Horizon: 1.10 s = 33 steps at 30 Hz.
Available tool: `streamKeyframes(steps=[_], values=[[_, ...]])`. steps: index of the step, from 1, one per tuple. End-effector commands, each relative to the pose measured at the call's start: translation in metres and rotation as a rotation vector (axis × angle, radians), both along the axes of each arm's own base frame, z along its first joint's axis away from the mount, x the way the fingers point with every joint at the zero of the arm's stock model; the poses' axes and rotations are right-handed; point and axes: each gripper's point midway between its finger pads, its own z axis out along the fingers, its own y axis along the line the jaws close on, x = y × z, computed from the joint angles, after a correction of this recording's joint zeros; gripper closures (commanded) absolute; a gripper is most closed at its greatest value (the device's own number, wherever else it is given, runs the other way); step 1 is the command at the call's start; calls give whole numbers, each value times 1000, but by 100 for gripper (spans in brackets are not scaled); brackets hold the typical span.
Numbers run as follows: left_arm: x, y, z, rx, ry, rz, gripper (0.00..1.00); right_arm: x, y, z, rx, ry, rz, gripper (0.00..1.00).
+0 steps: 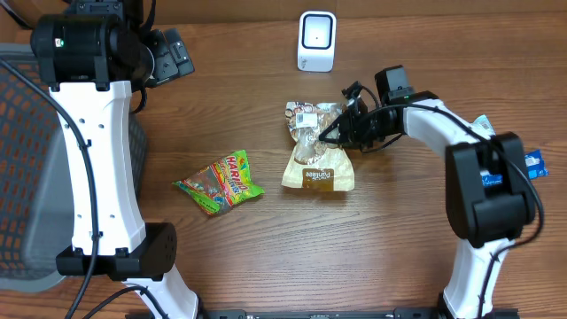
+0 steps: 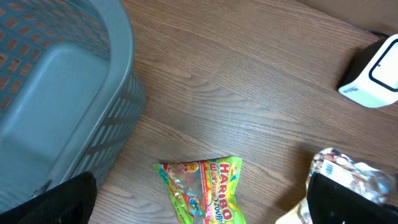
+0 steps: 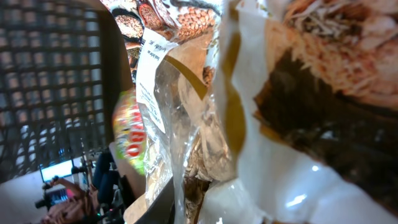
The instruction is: Scan the item barcode
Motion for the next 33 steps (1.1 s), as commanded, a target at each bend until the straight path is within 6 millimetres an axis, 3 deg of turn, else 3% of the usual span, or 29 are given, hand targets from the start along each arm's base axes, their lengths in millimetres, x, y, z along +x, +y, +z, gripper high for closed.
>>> streamKeyframes(steps=[1, 5, 10, 20, 24, 28, 33], values=[[-3, 2, 8, 7, -24, 12, 0, -3, 4, 86, 90, -229, 54, 86], [-2, 2, 8, 7, -24, 11, 0, -20, -2, 145, 80, -421, 94, 86], [-2, 2, 8, 7, -24, 11, 0, -31, -17, 166, -30, -499, 65, 86], [-3, 2, 8, 8, -24, 12, 0, -37, -17, 165, -38, -508, 92, 87], [-2, 2, 8, 7, -24, 11, 0, -34, -17, 161, -76, -513, 82, 96], [-2, 2, 8, 7, -24, 11, 0, -5, -30, 133, -379, -508, -105, 96], [-3, 2, 8, 7, -24, 12, 0, 24, -34, 127, -684, -680, -235, 96]])
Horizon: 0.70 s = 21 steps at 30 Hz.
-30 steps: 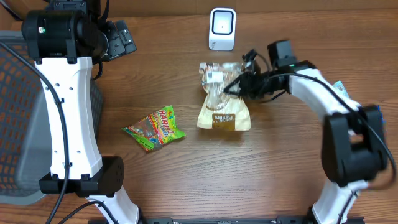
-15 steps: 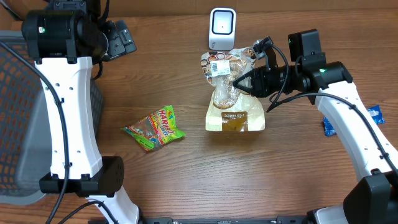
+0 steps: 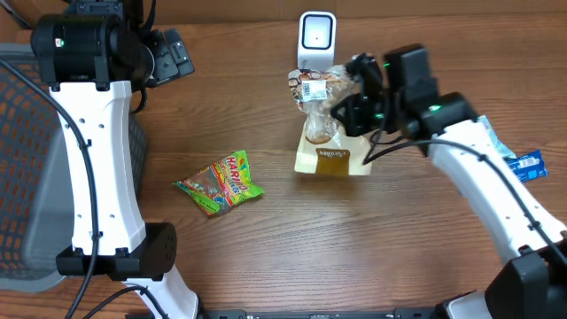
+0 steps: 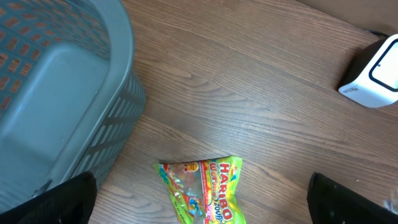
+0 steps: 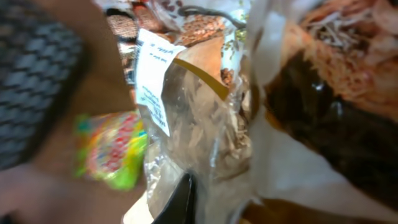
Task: Scan the item barcode
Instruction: 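Raise the beige bag and hold it at the scanner window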
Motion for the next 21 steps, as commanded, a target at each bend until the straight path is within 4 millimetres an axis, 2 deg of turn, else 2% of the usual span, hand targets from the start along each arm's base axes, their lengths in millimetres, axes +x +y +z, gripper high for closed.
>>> streamKeyframes(steps=[1, 4, 10, 15, 17, 18, 21], values=[[-3, 2, 8, 7, -24, 12, 0, 36, -33, 0, -299, -201, -286, 96], [-3, 2, 8, 8, -24, 12, 0, 59, -48, 20, -450, -381, -411, 96], [-3, 2, 8, 8, -24, 12, 0, 109, -58, 53, -869, -732, -322, 96], [-3, 2, 8, 7, -24, 11, 0, 154, -43, 73, -1083, -1023, -220, 96], [-3, 2, 8, 7, -24, 11, 0, 166, -39, 62, -1090, -1069, -188, 96], [-3, 2, 8, 7, -24, 11, 0, 177, -36, 45, -1066, -1091, -133, 96], [-2, 2, 8, 8, -24, 12, 0, 190, -39, 18, -1083, -1100, -48, 96]])
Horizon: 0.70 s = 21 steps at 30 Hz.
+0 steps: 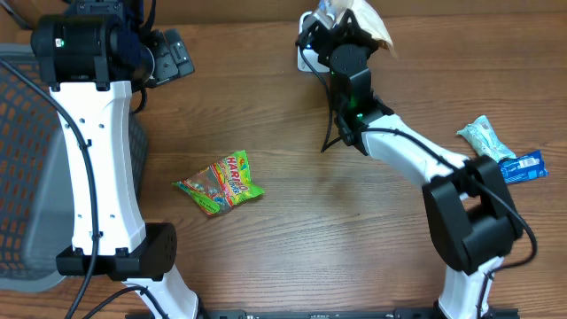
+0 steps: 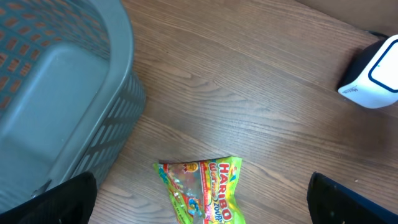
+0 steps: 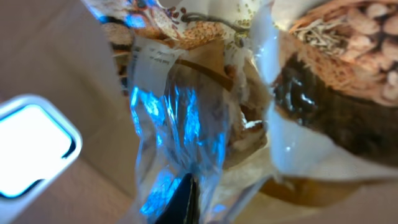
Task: Scan the item barcode
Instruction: 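Raise the beige bag and hold it at the scanner window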
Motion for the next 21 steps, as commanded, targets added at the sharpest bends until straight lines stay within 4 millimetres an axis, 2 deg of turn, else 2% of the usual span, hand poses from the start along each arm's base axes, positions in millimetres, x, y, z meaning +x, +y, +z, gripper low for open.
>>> streamKeyframes(steps=[1, 5, 13, 20, 21], values=[[-3, 2, 8, 9, -23, 9, 0, 18, -4, -25, -128, 20, 74, 96], [-3, 2, 8, 9, -23, 9, 0, 25, -7, -33, -188, 1, 92, 96], [-3, 2, 8, 9, -23, 9, 0, 28, 15, -32, -277, -67, 208, 96], [-3, 2, 8, 9, -23, 9, 0, 38, 10, -48, -278, -59, 181, 96], [-3, 2, 8, 9, -23, 9, 0, 44, 12, -43, -273, -75, 178, 96]])
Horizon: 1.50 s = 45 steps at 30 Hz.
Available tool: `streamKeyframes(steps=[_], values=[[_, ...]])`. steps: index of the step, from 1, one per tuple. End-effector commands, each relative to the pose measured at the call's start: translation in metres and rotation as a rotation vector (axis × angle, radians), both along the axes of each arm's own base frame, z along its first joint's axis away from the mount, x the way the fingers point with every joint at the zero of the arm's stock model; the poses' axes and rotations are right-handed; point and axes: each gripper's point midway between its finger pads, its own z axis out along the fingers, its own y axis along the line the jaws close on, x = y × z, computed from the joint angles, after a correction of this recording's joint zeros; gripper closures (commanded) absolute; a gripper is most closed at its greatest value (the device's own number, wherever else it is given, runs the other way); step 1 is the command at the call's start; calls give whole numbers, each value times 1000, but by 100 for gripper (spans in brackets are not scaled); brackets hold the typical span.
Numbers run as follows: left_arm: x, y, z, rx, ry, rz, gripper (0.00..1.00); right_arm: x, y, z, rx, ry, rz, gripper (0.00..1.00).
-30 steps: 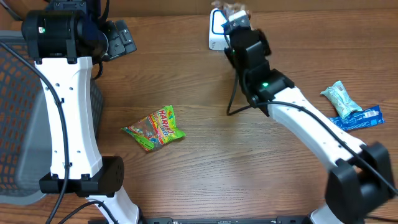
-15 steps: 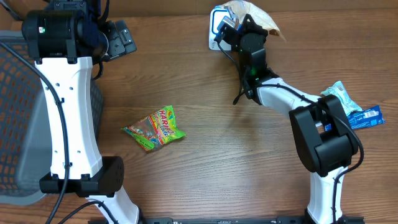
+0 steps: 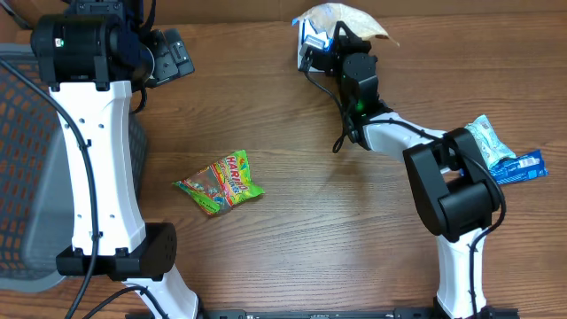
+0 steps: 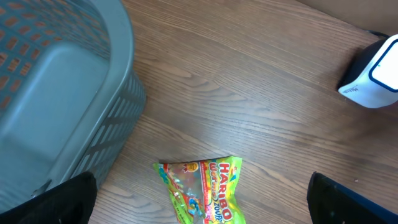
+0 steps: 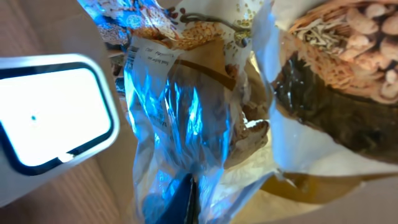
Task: Scan the item barcode
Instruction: 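Raise the beige bag and hold it at the scanner window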
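My right gripper point(image 3: 339, 42) is shut on a clear and beige snack bag point(image 3: 350, 18), held up at the far edge of the table. In the right wrist view the snack bag point(image 5: 186, 93) glows blue beside the white scanner point(image 5: 53, 112), whose lit window faces it. The bag's white label point(image 5: 146, 59) is turned toward the scanner. From overhead the scanner is mostly hidden under the gripper. In the left wrist view the scanner point(image 4: 373, 71) shows at the right edge. My left gripper point(image 4: 202, 202) hangs open high over the table's left side.
A green Haribo bag point(image 3: 220, 182) lies on the wood left of centre, below the left gripper. A grey mesh basket point(image 3: 18, 159) stands at the left edge. Two blue packets point(image 3: 498, 149) lie at the right edge.
The right gripper has shifted the snack bag slightly; the scanner's window now shows larger and nearer beside the bag in the right wrist view. The left arm has not moved.
The snack bag first lay on the middle of the table with my right gripper shut on its edge. Then it hung lifted in front of the scanner. Then it was raised at the scanner in blue light, where it is still held.
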Motion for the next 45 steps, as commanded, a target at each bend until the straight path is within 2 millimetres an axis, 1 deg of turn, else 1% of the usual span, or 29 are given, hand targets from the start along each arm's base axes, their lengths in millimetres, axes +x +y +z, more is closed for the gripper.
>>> streamKeyframes(steps=[1, 2, 4, 6, 10, 13, 18, 21, 24, 31, 33, 37, 39, 45], values=[[-3, 2, 8, 9, -23, 9, 0, 15, 4, 20, 21, -62, -7, 96], [-2, 2, 8, 9, -24, 9, 0, 18, 4, 24, 25, -71, -7, 96], [-3, 2, 8, 9, -23, 9, 0, 27, 7, 38, 38, -104, -9, 96], [-3, 2, 8, 9, -23, 9, 0, 34, 9, 38, 32, -88, -2, 96], [-3, 2, 8, 9, -23, 9, 1, 39, -1, 31, 17, -60, -13, 96], [-3, 2, 8, 9, -23, 9, 0, 44, -9, 13, -61, -36, -26, 96], [-3, 2, 8, 9, -23, 9, 0, 45, -11, 0, -85, -18, -34, 96], [-3, 2, 8, 9, -23, 9, 0, 46, -13, -14, -94, 2, -55, 96], [-3, 2, 8, 9, -23, 9, 0, 47, -17, -17, -96, 5, -76, 96], [-3, 2, 8, 9, -23, 9, 0, 47, -17, -16, -105, 2, -82, 96], [-3, 2, 8, 9, -24, 9, 0, 46, -15, -15, -105, -3, -78, 96], [-3, 2, 8, 9, -23, 9, 0, 44, -7, 5, -79, -84, -65, 96], [-2, 2, 8, 9, -24, 9, 0, 43, -5, 5, -124, -88, -57, 96], [-3, 2, 8, 9, -23, 9, 0, 43, -3, 4, -128, -83, -50, 96]])
